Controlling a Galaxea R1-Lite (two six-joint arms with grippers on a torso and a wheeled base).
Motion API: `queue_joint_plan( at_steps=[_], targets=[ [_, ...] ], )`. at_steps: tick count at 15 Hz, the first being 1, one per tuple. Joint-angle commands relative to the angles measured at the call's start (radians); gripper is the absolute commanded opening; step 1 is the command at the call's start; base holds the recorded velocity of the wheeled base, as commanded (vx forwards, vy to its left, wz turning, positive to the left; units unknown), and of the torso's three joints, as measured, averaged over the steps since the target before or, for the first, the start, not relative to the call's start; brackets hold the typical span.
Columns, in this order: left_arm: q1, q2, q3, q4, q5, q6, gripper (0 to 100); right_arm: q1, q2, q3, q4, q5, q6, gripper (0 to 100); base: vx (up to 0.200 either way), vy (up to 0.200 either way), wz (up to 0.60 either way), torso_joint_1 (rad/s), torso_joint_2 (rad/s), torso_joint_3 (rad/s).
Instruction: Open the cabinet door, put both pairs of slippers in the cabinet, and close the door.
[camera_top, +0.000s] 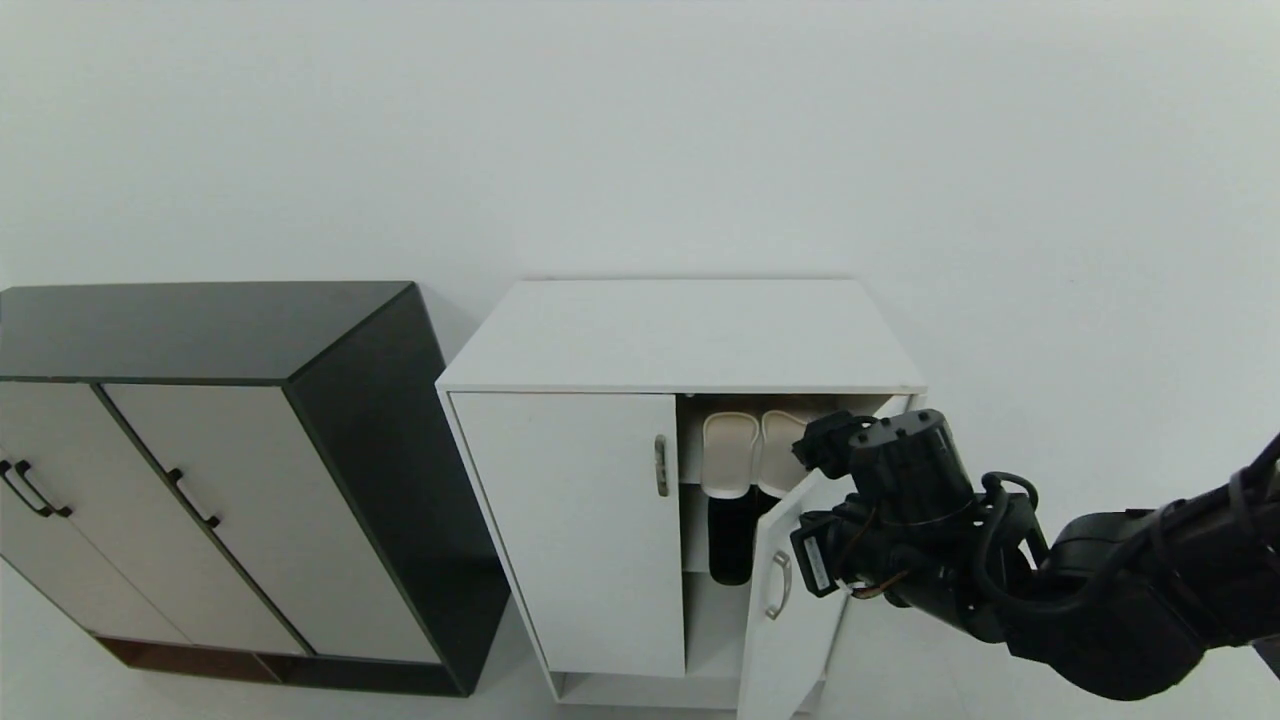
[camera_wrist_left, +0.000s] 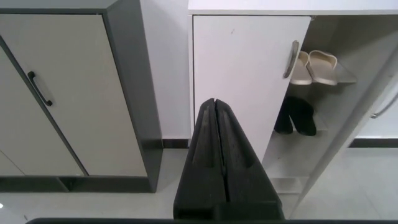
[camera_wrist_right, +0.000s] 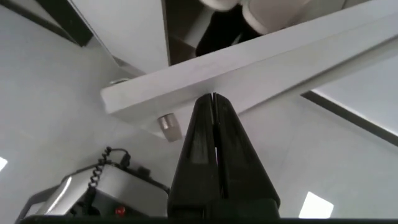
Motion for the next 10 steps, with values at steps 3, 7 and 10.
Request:
queue_joint_plan(
  at_steps=[3, 7, 10],
  targets=[
    [0.0, 0.001, 0.0, 0.0, 0.0, 0.0, 0, -0.03, 0.069, -0.047, -0.016, 0.011, -0.001, 0, 0.0, 0.0, 0.0, 0.0, 0.0, 0.0],
    [0.0, 0.001, 0.0, 0.0, 0.0, -0.002, 0, -0.035, 0.115, -0.107, -0.02, 0.012, -0.001, 0, 0.0, 0.0, 0.0, 0.0, 0.0, 0.0],
    [0.0, 0.001, 0.0, 0.0, 0.0, -0.002, 0, -0.036, 0.159, -0.162, -0.02, 0.012, -0.001, 0, 0.0, 0.0, 0.0, 0.0, 0.0, 0.0]
  ],
)
